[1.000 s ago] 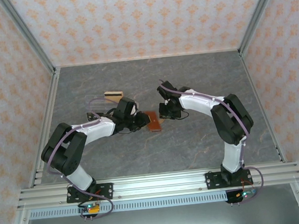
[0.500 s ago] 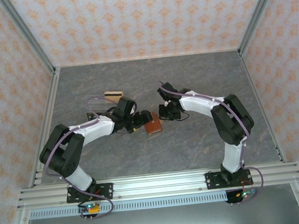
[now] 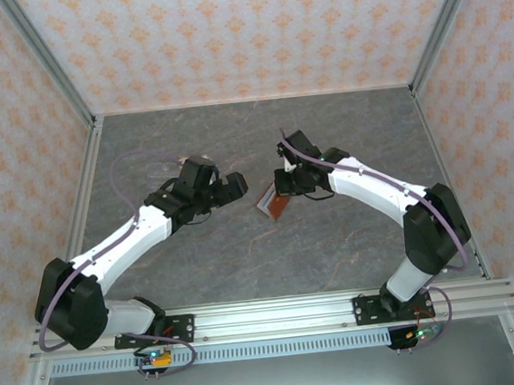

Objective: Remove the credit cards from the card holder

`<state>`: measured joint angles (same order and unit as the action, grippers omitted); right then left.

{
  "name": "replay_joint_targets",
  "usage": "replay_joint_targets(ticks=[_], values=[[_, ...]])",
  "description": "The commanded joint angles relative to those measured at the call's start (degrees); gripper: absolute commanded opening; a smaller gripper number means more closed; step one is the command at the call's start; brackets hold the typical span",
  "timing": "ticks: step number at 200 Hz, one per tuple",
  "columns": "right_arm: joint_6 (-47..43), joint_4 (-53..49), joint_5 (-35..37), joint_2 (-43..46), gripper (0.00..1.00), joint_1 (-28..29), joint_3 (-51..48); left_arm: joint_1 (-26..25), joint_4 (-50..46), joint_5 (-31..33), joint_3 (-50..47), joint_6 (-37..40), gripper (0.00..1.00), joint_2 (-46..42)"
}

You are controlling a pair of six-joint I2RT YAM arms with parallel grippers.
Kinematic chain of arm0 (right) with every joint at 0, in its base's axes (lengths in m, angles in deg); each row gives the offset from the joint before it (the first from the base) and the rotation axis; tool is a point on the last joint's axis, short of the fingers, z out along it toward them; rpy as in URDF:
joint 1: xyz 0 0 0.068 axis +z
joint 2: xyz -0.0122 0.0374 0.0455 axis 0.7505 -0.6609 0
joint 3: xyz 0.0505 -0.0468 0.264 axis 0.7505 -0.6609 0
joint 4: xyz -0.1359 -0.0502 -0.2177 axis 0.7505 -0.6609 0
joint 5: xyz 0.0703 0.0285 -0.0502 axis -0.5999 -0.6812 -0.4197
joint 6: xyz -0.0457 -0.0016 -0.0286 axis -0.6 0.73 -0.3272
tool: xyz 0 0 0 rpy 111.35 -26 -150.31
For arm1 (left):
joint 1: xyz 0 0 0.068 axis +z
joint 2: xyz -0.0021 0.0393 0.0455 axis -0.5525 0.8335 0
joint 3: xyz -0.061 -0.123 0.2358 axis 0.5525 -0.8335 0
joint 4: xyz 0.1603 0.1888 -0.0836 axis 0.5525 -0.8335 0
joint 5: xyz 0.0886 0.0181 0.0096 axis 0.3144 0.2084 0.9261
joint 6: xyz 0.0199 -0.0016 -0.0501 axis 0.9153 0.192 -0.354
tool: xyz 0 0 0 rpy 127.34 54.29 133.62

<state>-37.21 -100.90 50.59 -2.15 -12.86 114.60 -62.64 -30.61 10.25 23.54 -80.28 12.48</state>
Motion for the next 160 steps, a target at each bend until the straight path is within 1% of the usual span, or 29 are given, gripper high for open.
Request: replay_joint_targets(ticks=[1, 45, 69, 92, 115, 140, 147, 154, 160], values=[[-1.1, 0.8, -1.9, -0.1, 0.09, 1.5, 2.2, 0.6, -1.9, 5.7, -2.1, -0.7, 1.00, -2.2], [-0.6, 1.2, -4.4, -0.6, 0.08, 2.0, 3.2, 0.6, -1.8, 4.5, -2.6, -1.5, 1.00, -2.2], [-0.1, 2.4, -5.7, 0.6, 0.08, 1.8, 2.6, 0.6, -0.1, 1.7, -3.0, -1.5, 1.00, -1.6], [1.2, 3.2, -6.1, 1.0, 0.08, 0.2, 0.8, 0.6, 0.8, -0.6, -2.6, -1.2, 1.00, -0.1], [1.9, 3.8, -6.7, 0.7, 0.08, -2.7, -1.7, 0.4, 3.1, -3.8, -2.7, -1.5, 1.00, 2.1], [1.1, 3.9, -6.4, -0.4, 0.08, -5.0, -3.4, -0.2, 6.7, -9.9, -1.8, -0.9, 0.86, 5.7], [1.0, 3.8, -5.8, -0.8, 0.08, -5.6, -3.7, -0.4, 7.2, -10.8, -1.2, -0.8, 0.83, 6.8], [1.0, 3.8, -5.7, -1.3, 0.08, -6.1, -4.0, -0.7, 7.3, -11.2, -0.7, -0.8, 0.82, 7.9], [1.0, 3.8, -5.9, -1.8, 0.08, -6.8, -4.1, -0.9, 7.5, -11.5, -0.2, -0.9, 0.80, 8.7]])
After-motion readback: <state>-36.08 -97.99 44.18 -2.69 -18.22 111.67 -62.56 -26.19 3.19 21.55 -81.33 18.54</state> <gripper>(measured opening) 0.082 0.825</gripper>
